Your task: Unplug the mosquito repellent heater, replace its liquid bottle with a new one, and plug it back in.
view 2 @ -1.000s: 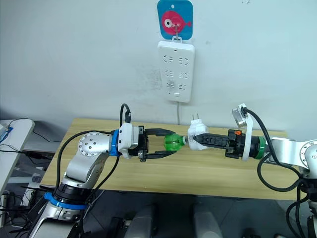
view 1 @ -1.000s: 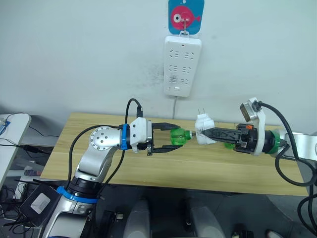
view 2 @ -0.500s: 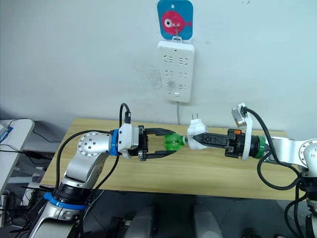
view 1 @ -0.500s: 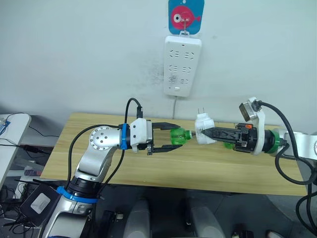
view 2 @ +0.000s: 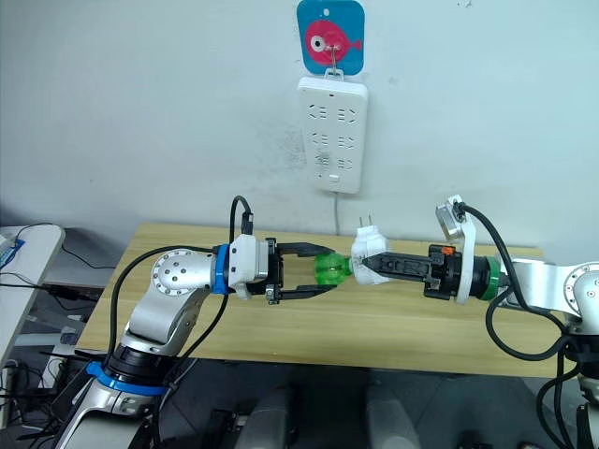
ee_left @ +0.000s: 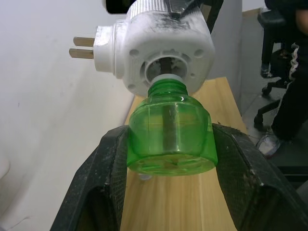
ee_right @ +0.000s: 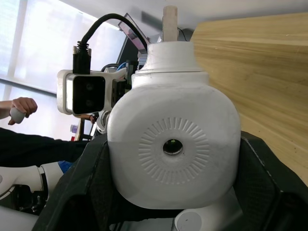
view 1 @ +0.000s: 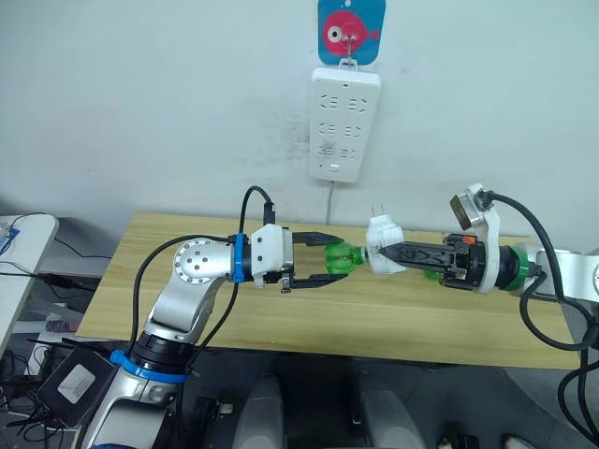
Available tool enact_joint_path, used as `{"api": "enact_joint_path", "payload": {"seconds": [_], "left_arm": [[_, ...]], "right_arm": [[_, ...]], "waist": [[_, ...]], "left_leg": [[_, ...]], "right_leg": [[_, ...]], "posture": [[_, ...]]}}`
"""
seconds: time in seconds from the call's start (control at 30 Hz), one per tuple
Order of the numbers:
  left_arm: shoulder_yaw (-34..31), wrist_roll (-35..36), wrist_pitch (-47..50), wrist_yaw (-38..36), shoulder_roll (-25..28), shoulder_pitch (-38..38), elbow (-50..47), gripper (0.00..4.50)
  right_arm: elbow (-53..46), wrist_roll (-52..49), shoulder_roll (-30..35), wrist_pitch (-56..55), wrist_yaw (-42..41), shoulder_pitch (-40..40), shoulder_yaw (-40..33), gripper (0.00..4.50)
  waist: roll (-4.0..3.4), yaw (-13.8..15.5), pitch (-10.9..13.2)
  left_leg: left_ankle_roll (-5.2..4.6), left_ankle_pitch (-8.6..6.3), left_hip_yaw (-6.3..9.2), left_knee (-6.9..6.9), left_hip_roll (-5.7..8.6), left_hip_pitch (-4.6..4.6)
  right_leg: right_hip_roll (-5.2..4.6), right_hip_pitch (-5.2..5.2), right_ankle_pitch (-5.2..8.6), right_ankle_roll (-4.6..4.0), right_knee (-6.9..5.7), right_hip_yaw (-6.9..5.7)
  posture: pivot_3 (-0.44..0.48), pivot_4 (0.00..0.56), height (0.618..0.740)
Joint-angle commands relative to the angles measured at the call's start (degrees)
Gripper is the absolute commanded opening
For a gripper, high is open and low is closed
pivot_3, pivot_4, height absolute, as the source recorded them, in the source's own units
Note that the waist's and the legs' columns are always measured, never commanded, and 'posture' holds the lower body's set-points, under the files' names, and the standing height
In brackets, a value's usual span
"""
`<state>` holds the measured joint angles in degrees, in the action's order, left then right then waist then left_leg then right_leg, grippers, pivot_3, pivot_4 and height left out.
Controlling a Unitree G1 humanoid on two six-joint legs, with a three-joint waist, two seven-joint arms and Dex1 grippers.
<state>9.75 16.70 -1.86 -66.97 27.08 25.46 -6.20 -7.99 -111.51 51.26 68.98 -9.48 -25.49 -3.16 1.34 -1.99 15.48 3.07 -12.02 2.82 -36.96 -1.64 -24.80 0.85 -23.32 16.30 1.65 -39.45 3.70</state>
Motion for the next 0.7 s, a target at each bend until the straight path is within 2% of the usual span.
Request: {"api": "enact_joint_path", "payload": {"seconds": [0.03, 0.47, 0.7], "left_arm": [[0.1, 0.7, -0.7, 0.1, 0.1, 0.7, -1.3, 2.24], [3.2, 0.6, -1.2, 0.2, -3.4, 2.3, -3.2, 2.24], [3.4, 0.0, -1.9, 0.8, -5.1, 3.8, -1.1, 2.24]], "right_arm": [[-1.6, -1.5, 0.8, 0.0, -0.6, -0.7, -1.1, 2.96], [-3.9, -1.5, -2.6, -2.7, 4.5, -2.4, 0.7, 2.96], [-6.2, -1.5, -3.7, -2.3, 3.9, -2.0, 0.9, 2.96]], "waist": [[0.0, 0.0, 0.0], [0.0, 0.0, 0.0], [0.0, 0.0, 0.0]], "left_leg": [[0.0, 0.0, 0.0, 0.0, 0.0, 0.0], [0.0, 0.0, 0.0, 0.0, 0.0, 0.0], [0.0, 0.0, 0.0, 0.0, 0.0, -0.01]], "right_leg": [[0.0, 0.0, 0.0, 0.0, 0.0, 0.0], [0.01, 0.0, 0.0, 0.0, 0.0, 0.01], [0.0, 0.0, 0.0, 0.0, 0.0, 0.0]], "posture": [[-0.028, 0.231, 0.74], [-0.03, 0.234, 0.74], [-0.035, 0.234, 0.74]]}}
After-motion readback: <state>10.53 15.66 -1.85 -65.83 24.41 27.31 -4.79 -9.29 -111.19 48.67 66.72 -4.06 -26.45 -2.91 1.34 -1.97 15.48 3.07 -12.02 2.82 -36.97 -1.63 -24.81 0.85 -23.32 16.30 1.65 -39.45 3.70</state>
